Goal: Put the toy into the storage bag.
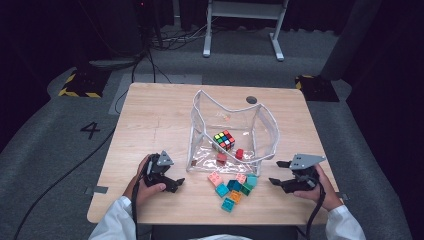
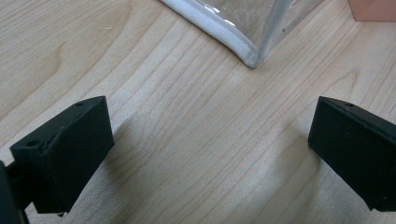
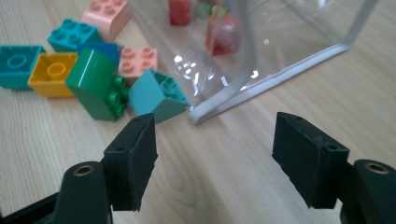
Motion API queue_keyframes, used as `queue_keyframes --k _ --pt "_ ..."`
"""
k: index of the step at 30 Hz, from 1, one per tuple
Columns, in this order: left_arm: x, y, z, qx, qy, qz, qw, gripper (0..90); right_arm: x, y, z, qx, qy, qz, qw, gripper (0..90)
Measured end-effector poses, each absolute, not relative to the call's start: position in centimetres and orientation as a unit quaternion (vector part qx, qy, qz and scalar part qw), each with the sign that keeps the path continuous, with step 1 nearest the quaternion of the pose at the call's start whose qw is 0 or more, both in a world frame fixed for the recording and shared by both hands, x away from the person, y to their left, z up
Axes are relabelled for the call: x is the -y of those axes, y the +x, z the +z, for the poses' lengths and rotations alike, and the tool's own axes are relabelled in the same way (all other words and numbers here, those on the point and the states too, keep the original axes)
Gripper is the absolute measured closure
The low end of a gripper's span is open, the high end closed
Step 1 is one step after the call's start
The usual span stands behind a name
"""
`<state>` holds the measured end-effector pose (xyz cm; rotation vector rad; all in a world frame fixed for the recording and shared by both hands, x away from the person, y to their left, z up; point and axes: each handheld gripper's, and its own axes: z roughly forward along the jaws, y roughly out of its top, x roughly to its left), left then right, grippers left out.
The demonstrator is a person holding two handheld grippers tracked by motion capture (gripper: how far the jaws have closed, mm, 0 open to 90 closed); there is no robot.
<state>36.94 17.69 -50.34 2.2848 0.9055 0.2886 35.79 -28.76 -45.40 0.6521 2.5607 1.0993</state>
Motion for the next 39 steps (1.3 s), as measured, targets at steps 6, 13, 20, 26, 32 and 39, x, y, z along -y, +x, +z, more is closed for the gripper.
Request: queue_keyframes --k 6,13,20,26,32,39 --pt "-17.7 36.9 -50.3 -0.345 0.873 0.111 0.327 0.2 27.2 34.8 -47.3 -0.894 0.215 0.376 0.112 35.2" --pt "-17.7 36.9 -50.3 -0.344 0.873 0.111 0.326 0.3 25.5 33.2 -48.3 -0.894 0.205 0.384 0.109 40.6" --pt "-17.7 36.9 -50.3 -0.344 0.873 0.111 0.326 0.3 24.4 32.5 -48.7 -0.896 0.197 0.387 0.095 43.4" --pt "-17.7 36.9 -50.3 -0.344 0.873 0.111 0.326 0.3 23.2 32.3 -48.8 -0.896 0.190 0.388 0.099 43.7" --pt "-17.7 37.0 -50.3 -0.343 0.873 0.112 0.327 0.3 22.3 32.5 -48.9 -0.898 0.185 0.387 0.099 46.9" --pt "-17.7 37.0 -50.3 -0.344 0.873 0.112 0.327 0.3 21.4 32.4 -49.3 -0.903 0.181 0.376 0.103 54.3"
